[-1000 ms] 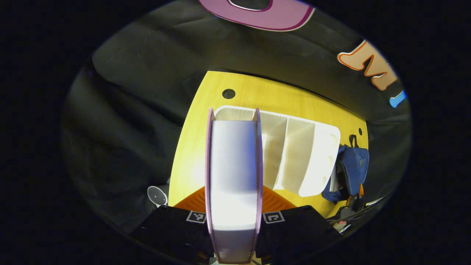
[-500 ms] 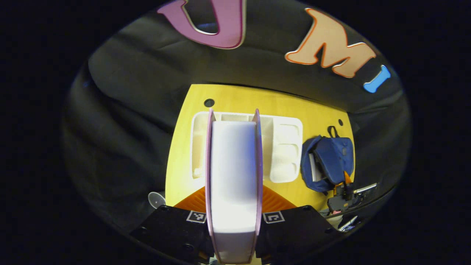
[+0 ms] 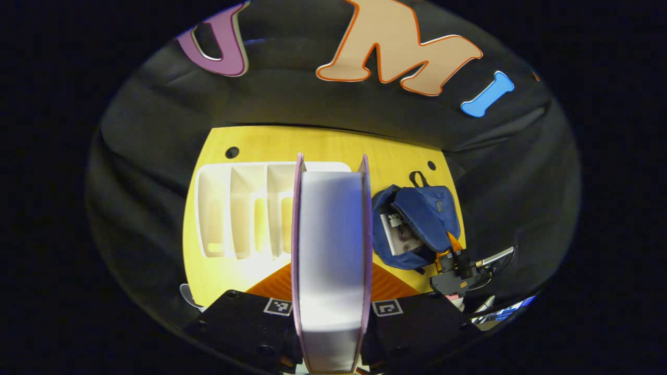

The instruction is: Open the schoolbag, grab two books from the bookshelf and put them into the schoolbag.

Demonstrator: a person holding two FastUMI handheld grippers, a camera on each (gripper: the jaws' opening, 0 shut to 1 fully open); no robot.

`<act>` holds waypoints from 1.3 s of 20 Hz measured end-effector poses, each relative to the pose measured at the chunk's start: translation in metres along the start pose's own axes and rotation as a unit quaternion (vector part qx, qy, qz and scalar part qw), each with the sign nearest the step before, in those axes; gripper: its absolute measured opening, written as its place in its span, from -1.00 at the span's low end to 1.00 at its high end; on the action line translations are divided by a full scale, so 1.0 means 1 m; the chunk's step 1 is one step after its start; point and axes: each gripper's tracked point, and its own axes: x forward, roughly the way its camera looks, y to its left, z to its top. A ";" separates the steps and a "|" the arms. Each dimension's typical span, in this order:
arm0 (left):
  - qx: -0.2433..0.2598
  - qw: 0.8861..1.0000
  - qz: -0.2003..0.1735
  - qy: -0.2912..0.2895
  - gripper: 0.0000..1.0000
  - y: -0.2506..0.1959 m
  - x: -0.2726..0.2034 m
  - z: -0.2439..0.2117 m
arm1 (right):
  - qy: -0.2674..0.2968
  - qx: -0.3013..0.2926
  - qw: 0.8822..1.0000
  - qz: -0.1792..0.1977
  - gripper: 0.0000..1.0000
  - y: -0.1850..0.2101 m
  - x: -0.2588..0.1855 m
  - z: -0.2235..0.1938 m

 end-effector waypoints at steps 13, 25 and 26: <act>-0.053 0.987 -0.150 -0.020 -0.20 -0.133 0.156 -0.033 | 0.001 0.058 0.998 0.027 -0.75 -0.010 0.002 0.009; -0.182 0.928 -0.317 -0.078 -0.19 -0.213 0.248 -0.030 | -0.013 0.055 0.998 0.036 -0.74 -0.014 0.000 0.020; -0.190 0.923 -0.325 -0.079 -0.23 -0.215 0.253 -0.029 | -0.013 0.054 0.998 0.035 -0.75 -0.014 0.000 0.021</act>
